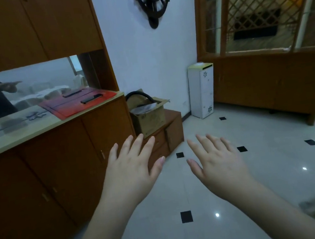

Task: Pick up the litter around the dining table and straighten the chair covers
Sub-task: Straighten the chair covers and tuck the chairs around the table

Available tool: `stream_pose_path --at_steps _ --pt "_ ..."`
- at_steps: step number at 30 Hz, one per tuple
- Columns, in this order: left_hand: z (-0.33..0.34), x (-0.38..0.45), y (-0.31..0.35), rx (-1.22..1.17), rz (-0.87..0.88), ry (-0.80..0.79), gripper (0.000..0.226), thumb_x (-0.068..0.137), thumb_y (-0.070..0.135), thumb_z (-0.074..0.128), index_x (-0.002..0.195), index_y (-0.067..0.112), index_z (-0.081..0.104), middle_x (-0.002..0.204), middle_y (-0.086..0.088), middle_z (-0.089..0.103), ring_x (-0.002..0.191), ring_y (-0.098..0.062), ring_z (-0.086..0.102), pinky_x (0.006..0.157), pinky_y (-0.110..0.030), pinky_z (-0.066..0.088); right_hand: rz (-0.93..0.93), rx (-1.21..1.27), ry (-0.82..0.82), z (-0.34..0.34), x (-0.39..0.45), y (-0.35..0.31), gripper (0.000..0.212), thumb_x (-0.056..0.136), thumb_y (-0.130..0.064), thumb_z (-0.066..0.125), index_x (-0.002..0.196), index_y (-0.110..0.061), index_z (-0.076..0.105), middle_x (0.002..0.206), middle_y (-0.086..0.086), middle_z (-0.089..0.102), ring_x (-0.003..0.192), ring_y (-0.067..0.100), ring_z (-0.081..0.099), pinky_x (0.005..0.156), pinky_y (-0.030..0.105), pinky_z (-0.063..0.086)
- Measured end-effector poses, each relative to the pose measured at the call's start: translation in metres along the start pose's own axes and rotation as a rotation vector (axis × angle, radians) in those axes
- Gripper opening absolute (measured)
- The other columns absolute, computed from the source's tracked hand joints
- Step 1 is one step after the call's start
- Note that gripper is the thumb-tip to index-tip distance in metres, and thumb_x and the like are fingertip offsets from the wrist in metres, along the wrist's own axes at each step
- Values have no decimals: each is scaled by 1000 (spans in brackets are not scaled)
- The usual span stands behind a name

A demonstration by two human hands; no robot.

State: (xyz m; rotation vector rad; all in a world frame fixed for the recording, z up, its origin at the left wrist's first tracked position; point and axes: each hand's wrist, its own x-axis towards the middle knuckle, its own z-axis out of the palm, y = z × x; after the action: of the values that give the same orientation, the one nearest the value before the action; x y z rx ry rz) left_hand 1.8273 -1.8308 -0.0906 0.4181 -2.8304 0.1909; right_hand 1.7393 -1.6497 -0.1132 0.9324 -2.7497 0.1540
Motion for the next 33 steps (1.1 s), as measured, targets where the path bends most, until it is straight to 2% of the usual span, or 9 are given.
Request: stream_pose_path --at_steps 4,10,14,17,19,21,24,28,33 --pt "26 65 2 -45 103 11 67 90 69 1 150 41 2 161 9 7 148 -14 0 118 -44 2 53 -19 0 24 46 16 64 94 -55 7 150 -29 23 156 3 27 143 24 24 116 43 16" --pt "71 169 -6 -86 228 5 69 88 70 -2 150 41 5 161 10 8 148 -13 2 119 -45 5 125 -59 -18 52 137 49 58 99 -55 15 151 -31 12 160 0 15 146 22 11 117 41 6" --pt "90 242 1 -132 310 -29 65 91 68 7 150 42 6 161 11 6 148 -14 0 119 -47 5 223 -106 24 54 184 74 65 93 -55 6 149 -29 25 155 3 30 143 24 25 115 42 16" --pt "103 300 17 -170 395 -37 66 90 70 5 150 42 5 161 12 8 147 -13 2 119 -43 6 321 -149 5 55 211 109 67 91 -56 3 149 -30 23 155 0 30 143 22 25 115 42 17" --pt "109 336 33 -203 424 -22 64 91 69 9 150 42 7 160 13 10 147 -11 3 118 -41 6 403 -155 11 53 223 135 68 91 -56 5 145 -28 35 148 1 42 138 24 35 112 43 26" --pt "115 368 56 -215 470 -1 66 91 69 7 150 42 10 160 14 12 146 -10 6 117 -41 7 453 -164 12 52 232 162 72 89 -57 2 144 -28 37 149 1 42 138 24 35 112 43 26" --pt "123 409 105 -226 575 -6 75 82 71 -5 149 41 9 159 14 12 146 -9 6 118 -41 7 526 -170 17 55 244 213 71 87 -56 -7 150 -33 17 158 -5 21 145 18 16 117 37 9" --pt "128 466 188 -233 710 0 70 87 71 0 149 41 9 160 12 11 147 -12 6 119 -43 9 635 -179 64 59 258 291 57 97 -55 6 150 -34 14 159 -6 17 146 17 10 117 35 4" --pt "132 526 307 -264 826 -28 66 91 70 9 150 41 7 161 11 7 147 -13 2 119 -44 2 735 -174 46 59 267 397 56 98 -55 12 150 -36 16 160 -6 14 147 18 8 117 37 3"
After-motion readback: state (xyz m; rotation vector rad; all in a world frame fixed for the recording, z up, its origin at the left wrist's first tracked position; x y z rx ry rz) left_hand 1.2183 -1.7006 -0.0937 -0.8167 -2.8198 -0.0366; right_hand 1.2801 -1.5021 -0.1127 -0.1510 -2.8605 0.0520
